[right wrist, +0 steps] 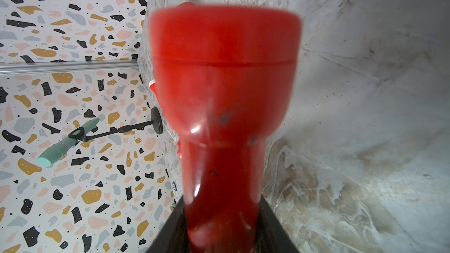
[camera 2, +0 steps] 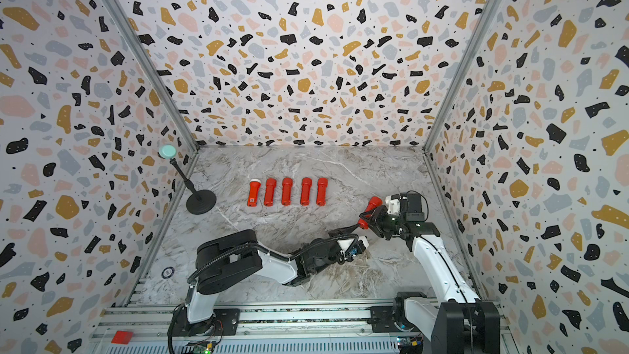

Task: Close the plug at the bottom of the flashlight
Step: Pick up the flashlight from the center of the board, then close the plug of the flashlight.

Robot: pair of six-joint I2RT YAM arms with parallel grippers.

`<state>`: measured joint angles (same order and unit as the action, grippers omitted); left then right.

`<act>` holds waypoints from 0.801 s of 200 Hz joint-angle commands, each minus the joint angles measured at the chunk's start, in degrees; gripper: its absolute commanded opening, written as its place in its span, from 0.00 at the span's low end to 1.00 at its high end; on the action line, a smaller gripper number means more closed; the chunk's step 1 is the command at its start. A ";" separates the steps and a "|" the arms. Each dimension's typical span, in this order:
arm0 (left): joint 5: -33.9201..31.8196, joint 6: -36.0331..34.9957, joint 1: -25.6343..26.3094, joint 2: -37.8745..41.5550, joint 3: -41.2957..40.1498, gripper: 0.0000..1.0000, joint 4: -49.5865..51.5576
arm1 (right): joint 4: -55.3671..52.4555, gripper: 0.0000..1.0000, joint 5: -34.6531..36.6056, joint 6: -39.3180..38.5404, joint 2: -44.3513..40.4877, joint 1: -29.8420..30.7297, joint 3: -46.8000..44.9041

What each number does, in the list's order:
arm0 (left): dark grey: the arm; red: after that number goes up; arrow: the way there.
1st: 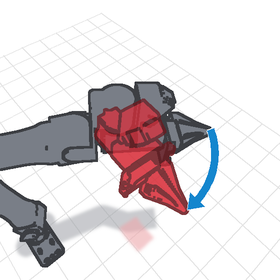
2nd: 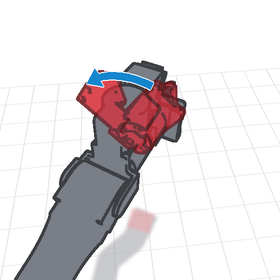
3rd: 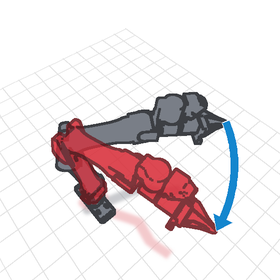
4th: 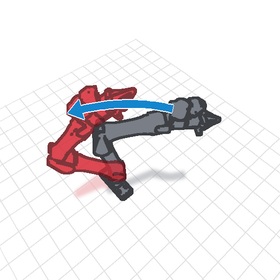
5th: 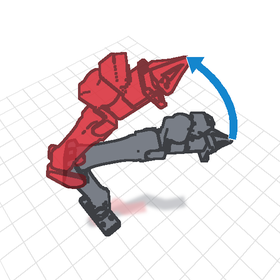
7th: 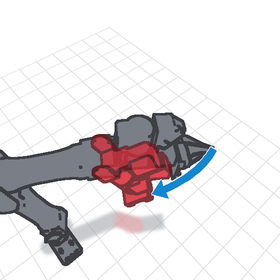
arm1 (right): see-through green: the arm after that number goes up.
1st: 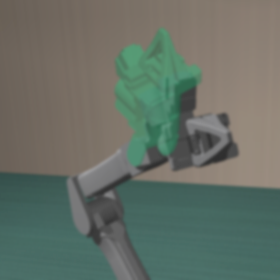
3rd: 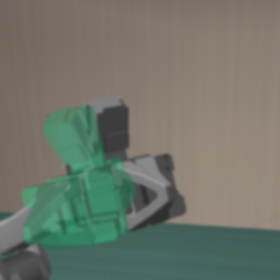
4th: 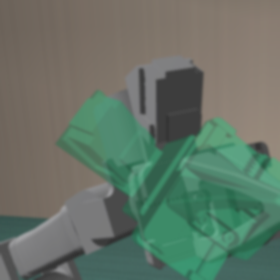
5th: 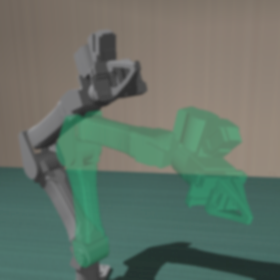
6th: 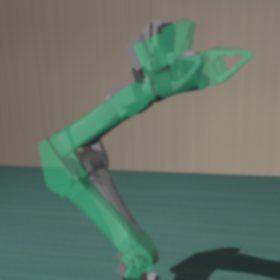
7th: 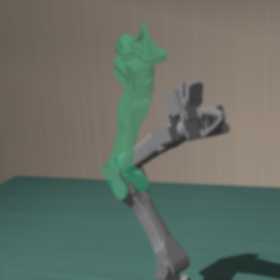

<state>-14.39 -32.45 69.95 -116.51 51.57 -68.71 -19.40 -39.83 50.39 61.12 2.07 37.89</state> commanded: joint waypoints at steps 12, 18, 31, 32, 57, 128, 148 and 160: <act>-2.76 0.72 -0.14 -0.49 0.92 0.50 -5.09 | -0.73 0.00 -0.70 -0.82 -0.42 0.58 2.38; -2.62 1.36 -0.33 -0.31 0.90 0.50 -5.12 | -0.67 0.00 -0.68 -0.82 -0.42 0.67 2.37; -2.39 2.11 -0.59 0.10 0.72 0.51 -5.12 | -0.64 0.00 -0.64 -0.89 -0.47 0.71 2.37; -2.35 2.12 -0.56 0.12 0.72 0.52 -5.16 | -0.64 0.00 -0.66 -0.90 -0.43 0.69 2.36; -2.24 2.49 -0.87 0.30 0.42 0.54 -5.32 | -0.64 0.00 -0.77 -0.97 -0.28 0.61 2.37; -0.93 3.31 -1.75 0.40 -0.51 0.53 -5.24 | -0.56 0.00 -1.39 -0.97 -0.62 0.69 2.21; -0.49 2.61 -1.75 0.31 -0.16 0.52 -4.53 | -0.38 0.00 -1.34 -0.84 -1.00 0.75 2.15; -0.08 2.33 -1.75 0.43 0.01 0.52 -4.17 | -0.25 0.00 -1.39 -0.76 -1.18 0.83 2.05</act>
<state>-15.46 -29.58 68.40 -116.51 51.53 -69.76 -19.53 -40.47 50.39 61.12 2.55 37.89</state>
